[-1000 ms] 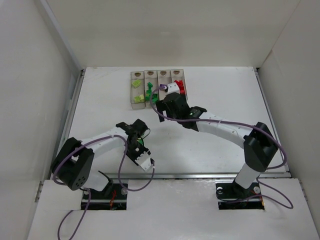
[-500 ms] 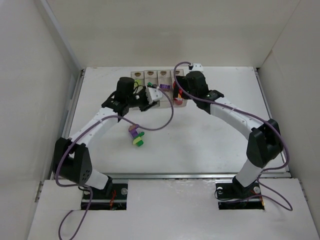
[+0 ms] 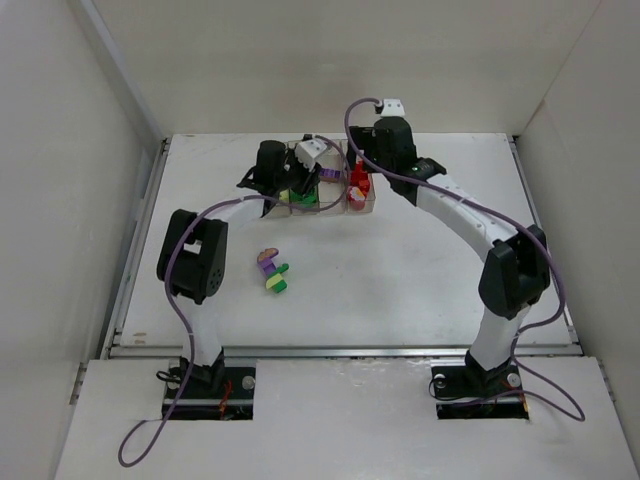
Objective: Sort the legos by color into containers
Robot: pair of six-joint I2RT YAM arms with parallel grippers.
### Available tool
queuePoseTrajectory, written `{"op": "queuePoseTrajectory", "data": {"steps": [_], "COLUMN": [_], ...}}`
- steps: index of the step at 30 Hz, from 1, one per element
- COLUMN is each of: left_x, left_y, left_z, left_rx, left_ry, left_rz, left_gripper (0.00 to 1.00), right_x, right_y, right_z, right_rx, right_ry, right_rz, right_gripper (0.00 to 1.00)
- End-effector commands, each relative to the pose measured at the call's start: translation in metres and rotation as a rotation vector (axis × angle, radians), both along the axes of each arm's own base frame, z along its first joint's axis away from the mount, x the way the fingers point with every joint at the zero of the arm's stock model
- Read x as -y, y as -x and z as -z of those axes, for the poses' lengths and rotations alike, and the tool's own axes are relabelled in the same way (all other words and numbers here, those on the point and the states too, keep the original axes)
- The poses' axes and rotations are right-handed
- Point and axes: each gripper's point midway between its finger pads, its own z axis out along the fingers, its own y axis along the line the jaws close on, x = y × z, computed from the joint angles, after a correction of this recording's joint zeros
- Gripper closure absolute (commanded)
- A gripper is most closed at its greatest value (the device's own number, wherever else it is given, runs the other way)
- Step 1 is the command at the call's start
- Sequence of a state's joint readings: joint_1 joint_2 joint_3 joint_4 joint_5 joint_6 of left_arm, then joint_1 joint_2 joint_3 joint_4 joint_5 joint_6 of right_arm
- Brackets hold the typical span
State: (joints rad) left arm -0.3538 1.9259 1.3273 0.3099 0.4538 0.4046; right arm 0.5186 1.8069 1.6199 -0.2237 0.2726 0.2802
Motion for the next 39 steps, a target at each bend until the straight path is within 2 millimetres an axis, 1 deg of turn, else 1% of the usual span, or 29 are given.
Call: {"op": "queuePoseTrajectory", "data": {"steps": [1,3,4,6,7,8,11,12,13,15,16,18,19,20,21,22,23,24,25,26,27,28,29,30,31,33,34,37,39], "left_x": [-0.009,-0.021,-0.019,-0.017,-0.017,-0.017,-0.024,-0.033,-0.044,-0.065,-0.074,-0.101,-0.112,-0.124,-0.139,-0.145,-0.159,-0.181,-0.191,-0.201,-0.219,-0.234,-0.243,-0.25,-0.263,-0.269,-0.272,-0.274,-0.274], "left_y": [-0.031,-0.037,-0.036,-0.031,-0.026,-0.021,-0.018,-0.018,-0.018,-0.014,-0.007,0.004,0.014,0.02,0.029,0.04,0.051,0.061,0.07,0.084,0.091,0.103,0.113,0.121,0.13,0.141,0.145,0.154,0.155], "left_z": [-0.057,-0.051,-0.051,-0.044,-0.043,-0.043,-0.056,-0.058,-0.081,-0.088,-0.11,-0.105,-0.122,-0.122,-0.11,-0.101,-0.113,-0.095,-0.09,-0.094,-0.089,-0.069,-0.063,-0.065,-0.052,-0.05,-0.049,-0.042,-0.046], "left_rx": [0.115,0.099,0.105,0.09,0.085,0.081,0.102,0.093,0.12,0.106,0.142,0.105,0.12,0.109,0.071,0.032,0.045,0.006,-0.014,-0.027,-0.043,-0.08,-0.103,-0.101,-0.121,-0.115,-0.113,-0.117,-0.105], "left_ry": [0.096,0.098,0.093,0.079,0.073,0.075,0.078,0.078,0.106,0.105,0.114,0.099,0.114,0.111,0.102,0.094,0.112,0.094,0.102,0.14,0.148,0.133,0.137,0.163,0.154,0.152,0.154,0.136,0.142], "left_rz": [-0.091,-0.117,-0.099,-0.072,-0.056,-0.047,-0.084,-0.116,-0.156,-0.231,-0.252,-0.34,-0.375,-0.416,-0.489,-0.525,-0.576,-0.671,-0.719,-0.772,-0.838,-0.911,-0.951,-0.979,-1.016,-1.035,-1.044,-1.051,-1.05], "left_gripper": [0.85,0.74,0.68,0.48,0.22,0.0,0.0,0.0,0.0,0.0,0.0,0.0,0.0,0.0,0.0,0.0,0.0,0.0,0.0,0.0,0.0,0.0,0.0,0.0,0.0,0.0,0.0,0.0,0.0], "right_x": [-0.008,-0.012,-0.014,-0.014,-0.012,-0.014,-0.023,-0.03,-0.03,-0.042,-0.046,-0.059,-0.074,-0.08,-0.09,-0.112,-0.121,-0.133,-0.145,-0.165,-0.177,-0.188,-0.204,-0.216,-0.225,-0.24,-0.248,-0.25,-0.247], "right_y": [-0.004,-0.004,-0.003,-0.003,-0.001,0.005,0.019,0.026,0.035,0.051,0.06,0.078,0.093,0.105,0.115,0.137,0.148,0.158,0.168,0.188,0.194,0.2,0.216,0.22,0.227,0.24,0.239,0.225,0.215], "right_z": [-0.011,-0.006,-0.006,-0.006,-0.007,-0.008,-0.013,-0.015,-0.019,-0.02,-0.013,-0.015,-0.012,-0.001,0.006,0.011,0.015,0.025,0.033,0.037,0.054,0.06,0.067,0.066,0.087,0.098,0.103,0.112,0.128], "right_rx": [0.027,0.015,0.013,0.015,0.019,0.028,0.052,0.062,0.072,0.08,0.066,0.068,0.061,0.043,0.04,0.036,0.034,0.02,0.004,-0.004,-0.034,-0.042,-0.05,-0.048,-0.103,-0.134,-0.14,-0.168,-0.204], "right_ry": [0.02,0.017,0.012,0.02,0.036,0.063,0.117,0.133,0.148,0.163,0.166,0.15,0.143,0.156,0.175,0.177,0.186,0.197,0.198,0.186,0.2,0.206,0.208,0.209,0.22,0.224,0.226,0.21,0.235], "right_rz": [-0.049,-0.07,-0.083,-0.086,-0.093,-0.117,-0.155,-0.172,-0.178,-0.231,-0.257,-0.341,-0.398,-0.447,-0.501,-0.596,-0.641,-0.687,-0.73,-0.808,-0.839,-0.861,-0.911,-0.931,-0.939,-0.966,-0.951,-0.836,-0.758], "right_gripper": [0.0,0.0,0.0,0.0,0.0,0.0,0.0,0.0,0.0,0.0,0.0,0.0,0.0,0.0,0.0,0.0,0.0,0.0,0.0,0.0,0.0,0.0,0.0,0.0,0.0,0.0,0.0,0.0,0.0]}}
